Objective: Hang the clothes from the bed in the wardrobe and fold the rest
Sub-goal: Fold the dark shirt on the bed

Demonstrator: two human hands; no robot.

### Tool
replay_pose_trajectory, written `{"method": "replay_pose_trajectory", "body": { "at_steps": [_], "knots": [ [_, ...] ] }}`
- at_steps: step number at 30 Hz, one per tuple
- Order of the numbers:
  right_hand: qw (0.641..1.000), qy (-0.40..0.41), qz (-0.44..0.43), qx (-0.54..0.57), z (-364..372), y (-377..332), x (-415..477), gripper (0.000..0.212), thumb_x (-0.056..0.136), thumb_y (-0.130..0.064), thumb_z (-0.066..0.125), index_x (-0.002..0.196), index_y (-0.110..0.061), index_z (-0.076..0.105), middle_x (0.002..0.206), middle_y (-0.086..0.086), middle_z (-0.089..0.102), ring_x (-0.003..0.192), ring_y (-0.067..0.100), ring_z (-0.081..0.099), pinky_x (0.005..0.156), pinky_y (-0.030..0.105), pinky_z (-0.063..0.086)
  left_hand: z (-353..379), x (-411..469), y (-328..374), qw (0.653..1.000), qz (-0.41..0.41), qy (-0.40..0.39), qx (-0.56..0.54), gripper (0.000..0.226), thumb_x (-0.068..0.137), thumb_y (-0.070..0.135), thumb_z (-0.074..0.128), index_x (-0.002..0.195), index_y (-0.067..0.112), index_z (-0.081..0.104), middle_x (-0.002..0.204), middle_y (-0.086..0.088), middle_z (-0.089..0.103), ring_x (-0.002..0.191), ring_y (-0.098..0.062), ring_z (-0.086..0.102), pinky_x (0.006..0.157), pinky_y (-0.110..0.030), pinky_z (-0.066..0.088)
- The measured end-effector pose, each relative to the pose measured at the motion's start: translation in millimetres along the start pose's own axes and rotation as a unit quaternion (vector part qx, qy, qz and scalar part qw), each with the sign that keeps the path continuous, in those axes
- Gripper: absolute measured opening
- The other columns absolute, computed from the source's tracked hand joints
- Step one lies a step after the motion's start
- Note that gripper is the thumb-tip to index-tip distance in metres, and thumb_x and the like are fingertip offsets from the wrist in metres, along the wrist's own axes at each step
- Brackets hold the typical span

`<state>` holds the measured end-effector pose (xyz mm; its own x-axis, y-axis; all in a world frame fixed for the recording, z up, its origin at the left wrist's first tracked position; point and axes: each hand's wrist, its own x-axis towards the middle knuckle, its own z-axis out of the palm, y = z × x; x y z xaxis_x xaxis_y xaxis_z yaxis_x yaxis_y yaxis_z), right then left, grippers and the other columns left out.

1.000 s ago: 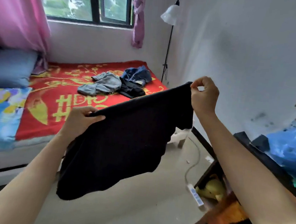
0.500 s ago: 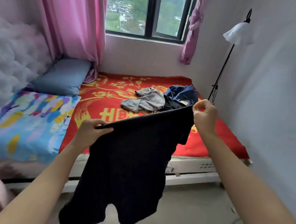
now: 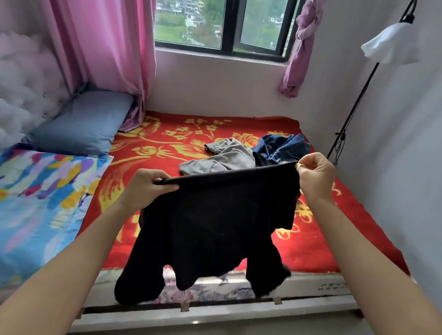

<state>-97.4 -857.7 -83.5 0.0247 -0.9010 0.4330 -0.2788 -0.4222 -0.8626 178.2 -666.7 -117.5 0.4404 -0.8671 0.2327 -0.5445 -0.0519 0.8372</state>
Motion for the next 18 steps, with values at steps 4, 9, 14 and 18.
{"method": "replay_pose_trajectory", "body": {
  "at_steps": [4, 9, 14, 18],
  "knots": [
    [0.999, -0.041, 0.018, 0.011, 34.4, 33.5, 60.0, 0.039, 0.080, 0.010, 0.057, 0.061, -0.024, 0.050, 0.063, -0.008, 0.052, 0.060, 0.005, 0.049, 0.062, 0.014, 0.043, 17.6, 67.0, -8.8, 0.998, -0.036, 0.045, -0.012, 0.016, 0.076, 0.010, 0.076, 0.065, 0.021, 0.069, 0.063, 0.005, 0.064, 0.061, -0.010, 0.058, 0.058, -0.022, 0.045],
    [0.994, -0.087, 0.053, 0.035, 86.4, 54.1, 120.0, 0.041, 0.078, 0.013, 0.055, 0.057, -0.022, 0.050, 0.061, -0.006, 0.053, 0.060, 0.007, 0.048, 0.063, 0.020, 0.041, 36.4, 148.7, -21.4, 0.987, -0.127, 0.084, -0.054, 0.007, 0.079, 0.017, 0.074, 0.085, 0.017, 0.069, 0.086, -0.004, 0.069, 0.081, -0.020, 0.061, 0.067, -0.023, 0.050],
    [0.975, -0.191, 0.105, -0.031, 145.8, 75.1, 120.2, 0.034, 0.074, 0.012, 0.052, 0.056, -0.016, 0.054, 0.059, -0.005, 0.053, 0.068, 0.016, 0.053, 0.061, 0.022, 0.039, 106.9, 168.4, -42.8, 0.962, -0.217, 0.002, 0.167, 0.069, 0.078, 0.030, 0.073, 0.139, 0.018, 0.041, 0.135, -0.015, 0.045, 0.128, -0.033, 0.035, 0.103, -0.039, 0.031],
    [0.943, -0.239, 0.230, -0.026, 181.6, 99.1, 107.6, 0.037, 0.078, 0.011, 0.053, 0.053, -0.017, 0.053, 0.070, 0.006, 0.058, 0.082, 0.026, 0.058, 0.076, 0.036, 0.050, 175.2, 145.6, -66.0, 0.966, -0.229, -0.075, 0.096, 0.047, 0.081, 0.034, 0.071, 0.121, 0.013, 0.058, 0.122, -0.007, 0.059, 0.116, -0.022, 0.053, 0.089, -0.029, 0.042]
  ]
}}
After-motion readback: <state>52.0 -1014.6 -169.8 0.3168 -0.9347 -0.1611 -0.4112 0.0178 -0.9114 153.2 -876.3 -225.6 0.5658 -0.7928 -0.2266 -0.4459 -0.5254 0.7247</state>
